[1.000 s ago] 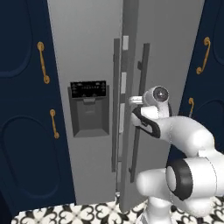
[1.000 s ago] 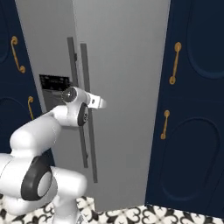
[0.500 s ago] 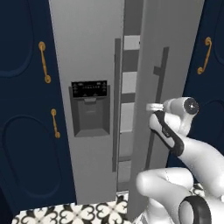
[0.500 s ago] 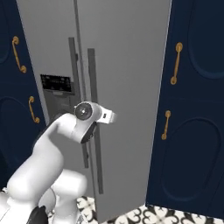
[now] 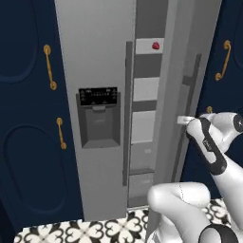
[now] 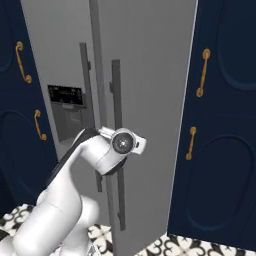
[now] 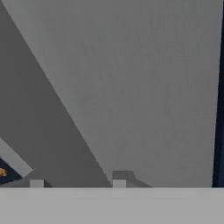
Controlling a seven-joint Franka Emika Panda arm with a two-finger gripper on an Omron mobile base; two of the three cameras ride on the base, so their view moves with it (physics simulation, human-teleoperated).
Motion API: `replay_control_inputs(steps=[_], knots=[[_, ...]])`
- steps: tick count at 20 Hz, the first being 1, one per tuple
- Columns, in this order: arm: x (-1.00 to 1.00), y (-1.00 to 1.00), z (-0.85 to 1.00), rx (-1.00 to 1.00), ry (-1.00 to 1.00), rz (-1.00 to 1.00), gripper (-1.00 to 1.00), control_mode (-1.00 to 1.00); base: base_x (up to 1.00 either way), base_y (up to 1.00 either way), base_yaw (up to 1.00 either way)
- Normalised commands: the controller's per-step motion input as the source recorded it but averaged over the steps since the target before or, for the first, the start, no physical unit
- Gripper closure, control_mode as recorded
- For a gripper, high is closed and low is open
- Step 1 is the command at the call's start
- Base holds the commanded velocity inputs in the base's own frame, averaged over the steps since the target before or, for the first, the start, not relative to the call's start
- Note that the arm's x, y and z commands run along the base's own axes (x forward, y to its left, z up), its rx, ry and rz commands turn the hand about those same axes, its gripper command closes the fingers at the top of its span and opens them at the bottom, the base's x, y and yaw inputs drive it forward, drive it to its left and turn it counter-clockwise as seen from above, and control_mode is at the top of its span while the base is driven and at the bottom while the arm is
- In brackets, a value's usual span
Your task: Take the strawberry from the fridge and place it on top of the pancake, located on the dining counter.
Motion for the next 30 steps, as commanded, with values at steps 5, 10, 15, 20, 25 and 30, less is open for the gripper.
replay_control_inputs(steps=[5,10,15,20,25,30], knots=[[-0.04,-1.0,0.0,0.13,0.0,0.0,1.0,-1.0,0.0,0.0,0.0],[-0.21,-1.0,-0.01,0.14,-0.4,0.06,1.0,-1.0,0.0,0.0,0.0],[-0.57,-0.73,-0.02,0.08,-0.75,0.01,1.0,-1.0,0.0,0.0,0.0],[-0.92,0.22,0.28,0.0,-0.65,-0.29,1.0,-1.0,0.0,0.0,0.0],[-1.0,0.98,0.82,0.0,-0.36,-0.39,1.0,-1.0,0.0,0.0,0.0],[-0.62,1.0,0.65,0.0,-0.1,-0.31,1.0,-1.0,0.0,0.0,0.0]])
